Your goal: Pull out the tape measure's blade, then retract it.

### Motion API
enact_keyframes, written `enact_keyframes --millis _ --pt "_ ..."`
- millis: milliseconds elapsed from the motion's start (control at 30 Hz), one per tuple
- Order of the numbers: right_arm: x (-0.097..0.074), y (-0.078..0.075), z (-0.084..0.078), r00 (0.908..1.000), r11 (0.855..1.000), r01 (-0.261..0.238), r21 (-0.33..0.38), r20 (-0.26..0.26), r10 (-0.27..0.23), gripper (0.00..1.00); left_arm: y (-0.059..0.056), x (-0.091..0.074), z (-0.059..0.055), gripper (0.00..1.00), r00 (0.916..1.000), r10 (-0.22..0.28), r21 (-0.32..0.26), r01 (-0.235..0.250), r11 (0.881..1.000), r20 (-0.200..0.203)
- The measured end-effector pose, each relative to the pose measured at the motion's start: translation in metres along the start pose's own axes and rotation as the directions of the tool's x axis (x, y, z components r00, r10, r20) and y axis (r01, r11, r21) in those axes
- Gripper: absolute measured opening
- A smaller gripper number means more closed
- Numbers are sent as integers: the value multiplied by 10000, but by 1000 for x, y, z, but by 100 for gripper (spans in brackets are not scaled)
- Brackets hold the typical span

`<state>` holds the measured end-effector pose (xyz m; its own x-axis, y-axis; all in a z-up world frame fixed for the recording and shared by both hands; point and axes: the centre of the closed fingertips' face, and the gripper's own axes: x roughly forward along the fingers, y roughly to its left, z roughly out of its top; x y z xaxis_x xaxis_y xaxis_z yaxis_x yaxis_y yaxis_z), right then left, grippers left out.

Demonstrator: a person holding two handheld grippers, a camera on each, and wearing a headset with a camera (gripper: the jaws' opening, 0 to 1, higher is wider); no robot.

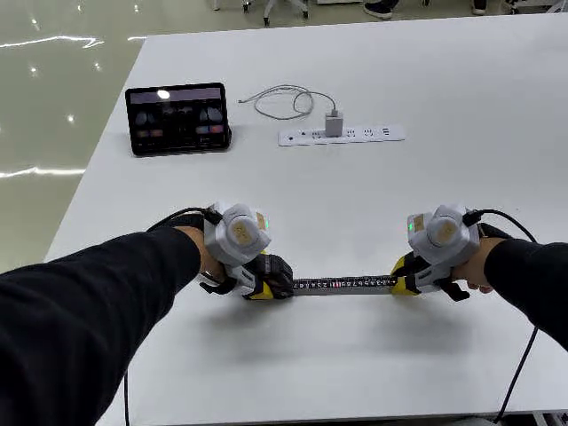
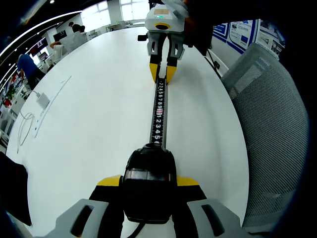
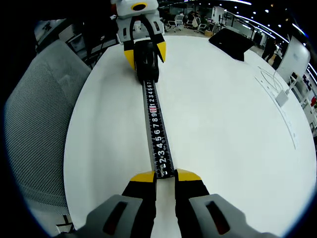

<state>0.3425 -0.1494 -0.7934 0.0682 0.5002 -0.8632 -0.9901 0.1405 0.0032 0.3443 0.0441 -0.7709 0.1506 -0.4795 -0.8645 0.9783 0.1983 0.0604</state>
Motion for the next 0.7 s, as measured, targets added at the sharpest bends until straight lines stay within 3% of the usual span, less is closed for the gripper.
enact_keyframes --millis 400,700 --pt "-13 -5 -24 9995 9998 138 136 -279 -134 8 0 0 0 33 10000 55 17 -55 10000 -38" --pt "-18 -2 -25 9995 9996 170 204 -279 -165 8 0 0 0 33 9999 78 14 -78 10000 -69"
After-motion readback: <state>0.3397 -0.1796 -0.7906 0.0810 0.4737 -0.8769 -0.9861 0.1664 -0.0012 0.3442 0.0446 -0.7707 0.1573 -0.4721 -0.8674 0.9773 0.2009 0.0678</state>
